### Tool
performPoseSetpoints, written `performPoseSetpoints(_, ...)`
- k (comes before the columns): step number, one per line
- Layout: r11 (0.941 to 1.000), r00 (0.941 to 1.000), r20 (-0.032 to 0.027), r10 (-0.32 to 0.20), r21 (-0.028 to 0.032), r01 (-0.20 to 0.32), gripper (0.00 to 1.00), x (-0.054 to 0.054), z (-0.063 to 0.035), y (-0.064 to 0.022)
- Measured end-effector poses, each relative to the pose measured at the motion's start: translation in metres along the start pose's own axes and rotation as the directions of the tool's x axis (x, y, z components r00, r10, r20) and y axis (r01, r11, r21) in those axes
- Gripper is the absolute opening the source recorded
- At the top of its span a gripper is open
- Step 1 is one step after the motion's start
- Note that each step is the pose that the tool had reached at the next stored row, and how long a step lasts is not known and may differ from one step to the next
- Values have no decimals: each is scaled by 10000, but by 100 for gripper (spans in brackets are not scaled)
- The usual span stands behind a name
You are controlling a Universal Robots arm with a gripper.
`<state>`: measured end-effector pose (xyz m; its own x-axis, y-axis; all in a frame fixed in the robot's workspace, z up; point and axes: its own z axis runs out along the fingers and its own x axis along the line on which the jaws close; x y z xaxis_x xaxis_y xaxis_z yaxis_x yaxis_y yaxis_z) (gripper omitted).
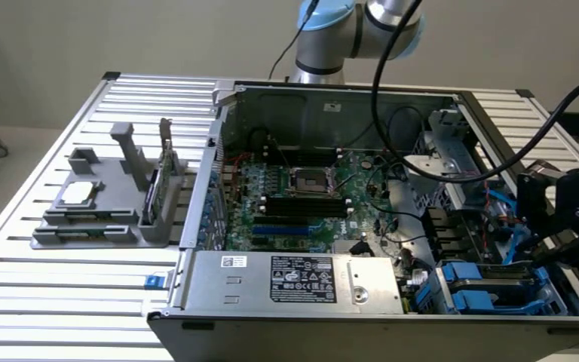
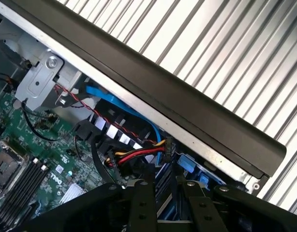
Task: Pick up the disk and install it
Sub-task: 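Insert the second disk wire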
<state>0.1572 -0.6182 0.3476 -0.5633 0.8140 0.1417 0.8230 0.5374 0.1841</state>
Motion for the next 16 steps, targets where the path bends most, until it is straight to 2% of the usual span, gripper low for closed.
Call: performPoseSetpoints(16,9994,9994,-48,-346,25,346,27,-41,75,32)
